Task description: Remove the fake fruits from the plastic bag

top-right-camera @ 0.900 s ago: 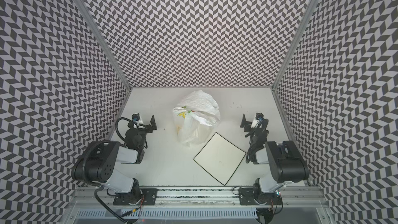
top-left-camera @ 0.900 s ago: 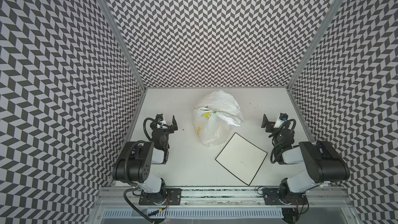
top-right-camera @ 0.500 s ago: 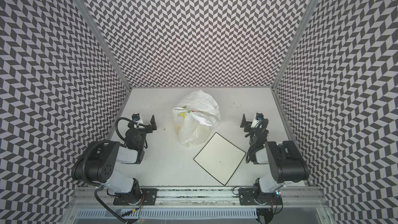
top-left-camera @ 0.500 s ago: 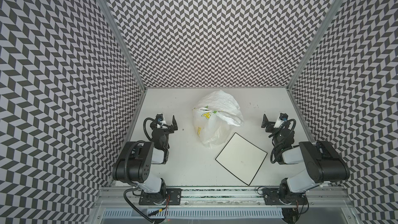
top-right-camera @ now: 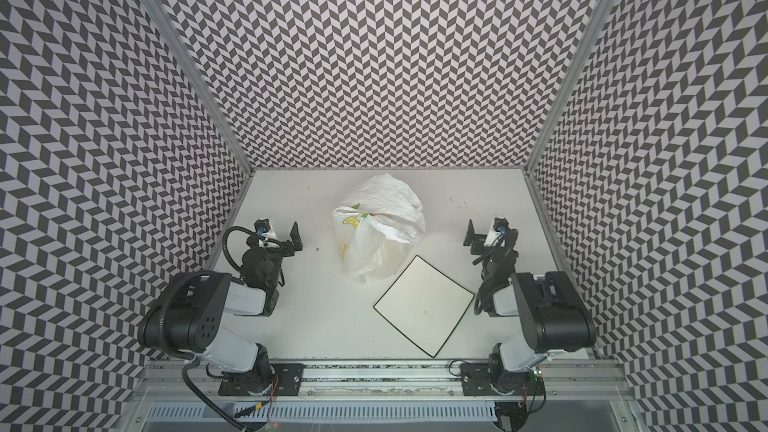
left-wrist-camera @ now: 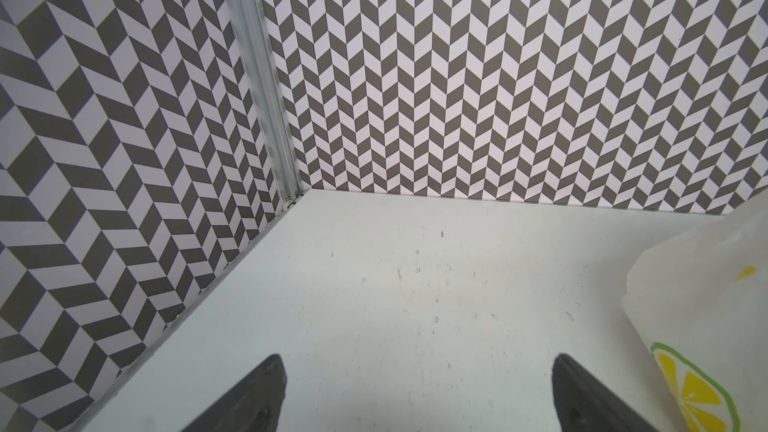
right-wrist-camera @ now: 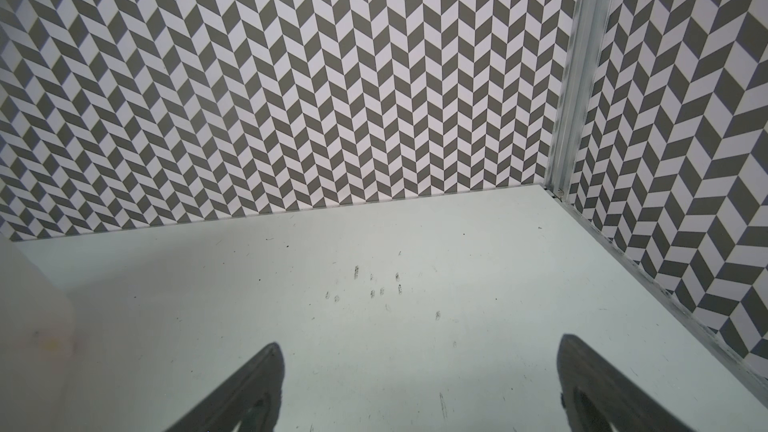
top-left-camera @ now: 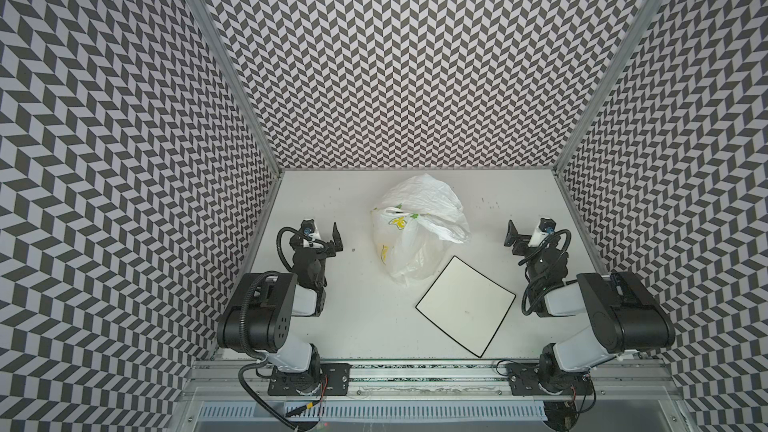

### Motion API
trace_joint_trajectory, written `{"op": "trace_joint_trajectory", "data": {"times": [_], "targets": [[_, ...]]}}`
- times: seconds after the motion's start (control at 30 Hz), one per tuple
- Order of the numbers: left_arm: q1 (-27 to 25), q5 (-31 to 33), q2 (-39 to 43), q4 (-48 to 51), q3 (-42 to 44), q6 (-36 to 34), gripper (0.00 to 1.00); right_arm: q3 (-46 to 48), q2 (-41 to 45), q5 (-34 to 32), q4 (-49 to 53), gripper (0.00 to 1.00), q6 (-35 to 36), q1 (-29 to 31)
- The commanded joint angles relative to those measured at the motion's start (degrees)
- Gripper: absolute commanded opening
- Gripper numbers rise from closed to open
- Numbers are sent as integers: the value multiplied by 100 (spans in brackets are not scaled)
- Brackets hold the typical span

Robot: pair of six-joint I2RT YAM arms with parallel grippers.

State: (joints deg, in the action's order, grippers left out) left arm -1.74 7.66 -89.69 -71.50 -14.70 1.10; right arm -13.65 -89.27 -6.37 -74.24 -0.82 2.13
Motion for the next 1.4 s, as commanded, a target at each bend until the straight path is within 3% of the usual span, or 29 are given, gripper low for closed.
{"op": "trace_joint_trajectory", "data": {"times": [0.0, 0.17, 0.3, 0.4, 0.5, 0.57, 0.73, 0.83, 1.03, 1.2, 1.27, 1.37], "targets": [[16, -54, 33, -118, 37, -31, 100, 47, -40, -5, -346, 99, 64, 33], [8, -94, 85, -242, 108, -63, 100, 297, 95, 66, -485, 100, 98, 33], [-2, -120, 742, 113, 205, -94, 100, 397, 993, -59, 71, 100, 41, 33], [-2, -168, 1640, 1152, 30, -21, 100, 211, 2101, -222, 1317, 100, -222, 33], [7, -438, 2424, 2442, -420, 405, 100, -586, 3023, -460, 3559, 100, -1099, 24], [14, -853, 2827, 3260, -832, 779, 100, -1138, 3352, -189, 5035, 100, -1389, 7], [-99, -1995, 3276, 4423, -1808, 1503, 100, -2075, 3690, 1993, 6538, 100, -980, 15], [-339, -2390, 3368, 5221, -2573, 1747, 100, -2578, 3982, 2817, 7096, 97, -873, 70], [-1310, -2912, 3545, 6504, -3640, 1274, 99, -3756, 4158, 4140, 8676, 93, 192, 439], [-2211, -2692, 3562, 7254, -4265, 339, 99, -3934, 4312, 4054, 9505, 90, 1815, 1738], [-2334, -2595, 3432, 7625, -4632, 493, 98, -3746, 4373, 3552, 9231, 88, 1984, 2117], [-2421, -2385, 3307, 8062, -5015, 1190, 96, -3559, 4287, 3436, 8769, 82, 2354, 2405]]}}
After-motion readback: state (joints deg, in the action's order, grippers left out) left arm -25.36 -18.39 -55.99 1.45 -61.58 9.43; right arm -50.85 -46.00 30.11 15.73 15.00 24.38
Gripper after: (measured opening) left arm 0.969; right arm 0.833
